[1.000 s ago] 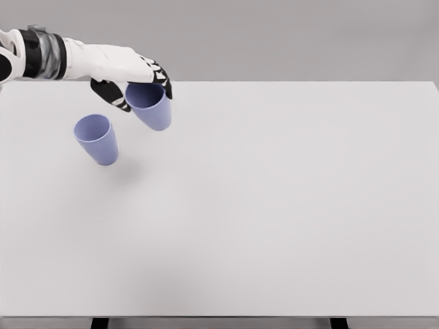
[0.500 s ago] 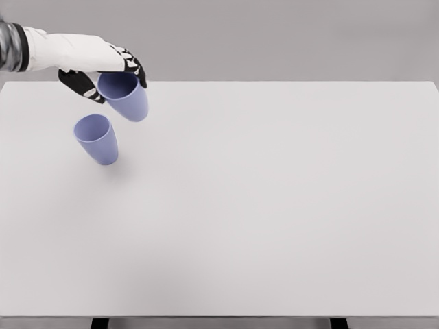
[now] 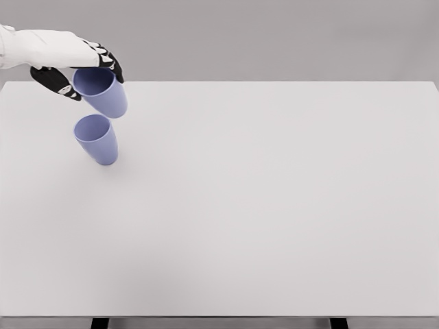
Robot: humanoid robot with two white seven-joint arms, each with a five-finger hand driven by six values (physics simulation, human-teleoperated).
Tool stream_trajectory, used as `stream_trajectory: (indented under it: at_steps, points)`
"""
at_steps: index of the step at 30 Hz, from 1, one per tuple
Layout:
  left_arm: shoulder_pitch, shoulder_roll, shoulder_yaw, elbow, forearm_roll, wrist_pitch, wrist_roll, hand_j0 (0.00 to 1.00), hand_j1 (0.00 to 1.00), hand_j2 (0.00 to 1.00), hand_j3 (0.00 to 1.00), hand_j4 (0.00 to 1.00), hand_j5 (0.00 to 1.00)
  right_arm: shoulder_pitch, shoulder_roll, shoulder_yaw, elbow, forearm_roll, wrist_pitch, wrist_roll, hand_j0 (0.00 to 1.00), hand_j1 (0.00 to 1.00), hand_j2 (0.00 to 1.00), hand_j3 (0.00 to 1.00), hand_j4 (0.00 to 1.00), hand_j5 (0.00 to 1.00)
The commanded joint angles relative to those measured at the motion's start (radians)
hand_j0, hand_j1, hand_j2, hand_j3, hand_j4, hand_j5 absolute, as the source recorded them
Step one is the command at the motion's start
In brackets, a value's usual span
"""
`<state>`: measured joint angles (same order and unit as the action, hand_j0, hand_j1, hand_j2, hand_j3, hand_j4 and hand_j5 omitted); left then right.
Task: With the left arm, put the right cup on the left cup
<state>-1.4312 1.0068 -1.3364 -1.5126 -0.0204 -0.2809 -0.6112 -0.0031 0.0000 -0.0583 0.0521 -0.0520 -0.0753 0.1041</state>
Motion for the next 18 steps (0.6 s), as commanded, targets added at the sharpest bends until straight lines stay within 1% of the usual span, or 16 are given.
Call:
stream_trajectory:
  at_steps: [1, 11, 18]
  points:
    - [0.000, 0.006, 0.000, 0.000, 0.000, 0.002, 0.000, 0.71, 0.71, 0.71, 0.71, 0.71, 0.71, 0.000, 0.000, 0.000, 0.000, 0.000, 0.000, 0.000, 1.00, 1.00, 1.00, 1.00, 1.00, 1.00]
    - [-0.002, 0.055, 0.000, -0.012, 0.004, 0.000, 0.000, 0.71, 0.71, 0.71, 0.71, 0.71, 0.71, 0.000, 0.000, 0.000, 0.000, 0.001, 0.000, 0.000, 1.00, 1.00, 1.00, 1.00, 1.00, 1.00]
    - [-0.008, 0.102, 0.000, -0.067, 0.016, 0.002, 0.000, 0.70, 0.70, 0.70, 0.70, 0.70, 0.70, 0.000, 0.000, 0.000, 0.000, 0.000, 0.000, 0.000, 1.00, 1.00, 1.00, 1.00, 1.00, 1.00]
